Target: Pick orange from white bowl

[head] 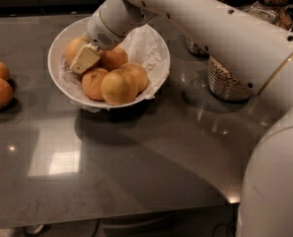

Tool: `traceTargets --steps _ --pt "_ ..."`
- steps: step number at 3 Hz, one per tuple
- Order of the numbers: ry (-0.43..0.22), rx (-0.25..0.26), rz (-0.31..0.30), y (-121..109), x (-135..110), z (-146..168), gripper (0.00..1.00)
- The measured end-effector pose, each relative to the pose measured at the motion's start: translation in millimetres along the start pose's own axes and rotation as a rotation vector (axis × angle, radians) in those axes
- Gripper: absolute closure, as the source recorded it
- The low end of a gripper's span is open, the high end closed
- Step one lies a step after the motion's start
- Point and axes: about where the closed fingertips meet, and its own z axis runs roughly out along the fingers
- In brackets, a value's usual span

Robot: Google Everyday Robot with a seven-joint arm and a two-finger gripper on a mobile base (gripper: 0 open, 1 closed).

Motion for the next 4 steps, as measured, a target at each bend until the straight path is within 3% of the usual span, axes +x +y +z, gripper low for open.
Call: traceTargets --steps 1,2,4 --pt "0.000 0.000 0.000 0.0 -0.1 -0.2 0.95" --pt "-0.019 0.004 -0.008 -0.2 -2.4 -6.5 1.00" --pt "-0.090 0.097 -0.024 -6.7 -4.0 -59.4 1.00"
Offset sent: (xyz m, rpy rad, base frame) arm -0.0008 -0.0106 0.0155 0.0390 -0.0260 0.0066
